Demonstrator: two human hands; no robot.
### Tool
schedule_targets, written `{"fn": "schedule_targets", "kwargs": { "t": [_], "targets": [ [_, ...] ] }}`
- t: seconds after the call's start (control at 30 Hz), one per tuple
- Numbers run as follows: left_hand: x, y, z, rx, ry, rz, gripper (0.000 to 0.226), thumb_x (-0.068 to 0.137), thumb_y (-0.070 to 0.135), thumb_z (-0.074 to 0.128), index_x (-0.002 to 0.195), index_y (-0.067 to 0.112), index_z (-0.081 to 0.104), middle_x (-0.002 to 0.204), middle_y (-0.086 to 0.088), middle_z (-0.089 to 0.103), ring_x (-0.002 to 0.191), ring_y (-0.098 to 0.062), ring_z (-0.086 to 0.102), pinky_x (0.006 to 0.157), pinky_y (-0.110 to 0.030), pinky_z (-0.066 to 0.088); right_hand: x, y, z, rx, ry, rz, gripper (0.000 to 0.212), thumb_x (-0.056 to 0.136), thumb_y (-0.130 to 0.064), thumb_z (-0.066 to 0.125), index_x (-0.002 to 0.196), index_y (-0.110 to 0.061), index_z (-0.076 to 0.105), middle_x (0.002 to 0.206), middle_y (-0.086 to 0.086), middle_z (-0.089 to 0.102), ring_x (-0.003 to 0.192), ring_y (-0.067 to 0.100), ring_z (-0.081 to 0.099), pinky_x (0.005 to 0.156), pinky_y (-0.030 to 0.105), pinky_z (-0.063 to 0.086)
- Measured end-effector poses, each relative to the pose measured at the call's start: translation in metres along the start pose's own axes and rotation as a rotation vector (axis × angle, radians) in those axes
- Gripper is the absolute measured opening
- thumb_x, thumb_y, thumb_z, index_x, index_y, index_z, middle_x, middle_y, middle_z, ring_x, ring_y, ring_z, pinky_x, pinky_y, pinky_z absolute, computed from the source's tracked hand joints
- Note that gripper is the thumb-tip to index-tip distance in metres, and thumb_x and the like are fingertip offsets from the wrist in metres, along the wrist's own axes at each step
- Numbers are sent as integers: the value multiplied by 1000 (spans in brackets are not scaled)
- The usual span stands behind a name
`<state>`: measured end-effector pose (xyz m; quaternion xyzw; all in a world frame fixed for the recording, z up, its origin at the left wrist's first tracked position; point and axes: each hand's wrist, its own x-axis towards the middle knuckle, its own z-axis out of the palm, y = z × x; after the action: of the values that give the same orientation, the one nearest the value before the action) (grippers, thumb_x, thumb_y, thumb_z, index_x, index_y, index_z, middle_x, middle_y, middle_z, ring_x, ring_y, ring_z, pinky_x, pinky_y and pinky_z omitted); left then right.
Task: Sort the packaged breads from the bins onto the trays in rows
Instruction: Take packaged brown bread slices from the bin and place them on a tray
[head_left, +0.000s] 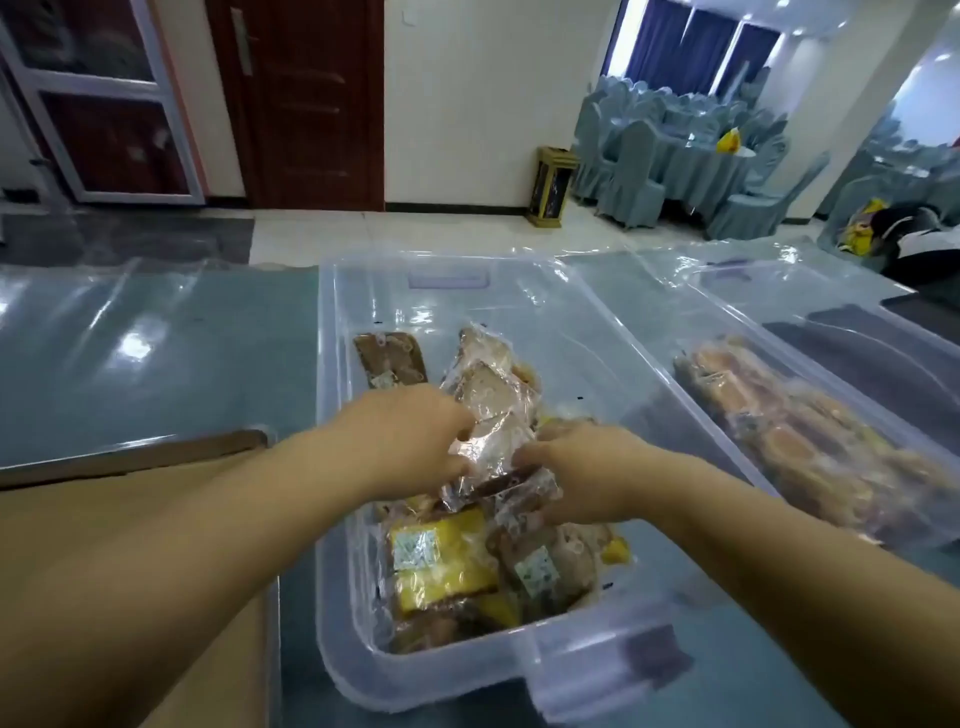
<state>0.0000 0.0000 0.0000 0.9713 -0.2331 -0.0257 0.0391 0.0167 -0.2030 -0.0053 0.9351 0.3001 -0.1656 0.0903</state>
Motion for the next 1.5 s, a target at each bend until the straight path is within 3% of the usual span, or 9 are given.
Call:
{"fn": "schedule_targets", "kwargs": {
  "t": [0.1,0.33,0.53,0.67,0.87,1.07,1.23,1.37,1.5],
  "targets": [
    [19,-3,3,72,-112,-69,37,88,50,51,115,26,54,114,1,59,96,-18,56,66,-30,40,11,0,6,-82,-65,-48,55,76,-59,60,122,-33,46,109,-2,58,97,24,56,76,38,48],
    [54,0,7,123,-314,-175,42,88,48,53,120,20,55,114,-2,59,97,-21,57,73,-34,47,16,17,6,-57,-131,-117,34,84,-30,62,115,-21,50,77,-6,44,74,17,49,61,29,41],
    [85,4,24,179,-488,-224,33,90,40,53,95,8,58,87,-4,58,74,-20,56,61,-31,45,12,31,2,33,-257,-138,19,86,-21,61,101,-13,53,84,-2,53,70,12,48,59,22,38],
    [95,3,39,142,-507,-245,51,88,44,55,123,8,51,119,-10,55,99,-25,55,80,-33,47,8,45,-3,107,-219,-106,34,86,-16,61,115,-14,44,80,-5,44,70,11,45,54,18,36],
    [95,1,47,162,-600,-372,66,79,62,58,119,9,56,123,-10,52,115,-29,42,90,-33,39,7,52,-4,182,-179,-52,54,86,-15,63,130,-13,33,72,-11,33,60,3,34,47,15,26],
    [98,-3,43,-78,-538,-658,126,62,57,78,142,-7,5,143,-20,34,124,-35,44,98,-37,44,9,50,-7,180,-227,-30,41,87,-18,63,120,-14,39,77,-8,37,65,7,39,49,17,27],
    [95,-7,39,-96,-613,-630,83,65,57,75,127,7,52,126,-8,53,111,-26,55,93,-33,46,7,51,-7,215,-223,-14,33,87,-16,63,112,-17,42,81,-7,41,70,10,42,51,19,30],
    [87,-12,31,-85,-553,-647,71,61,59,77,112,12,59,106,-3,55,106,-27,55,92,-37,45,6,53,-9,205,-176,2,26,86,-22,65,100,-20,43,79,-7,43,63,6,37,50,18,26],
    [73,-14,17,-373,-354,-694,57,61,34,86,102,8,55,97,-7,60,80,-22,60,61,-29,52,7,56,-14,212,-134,36,29,87,-25,63,110,-10,53,98,5,57,78,19,49,54,23,33]
  ]
}}
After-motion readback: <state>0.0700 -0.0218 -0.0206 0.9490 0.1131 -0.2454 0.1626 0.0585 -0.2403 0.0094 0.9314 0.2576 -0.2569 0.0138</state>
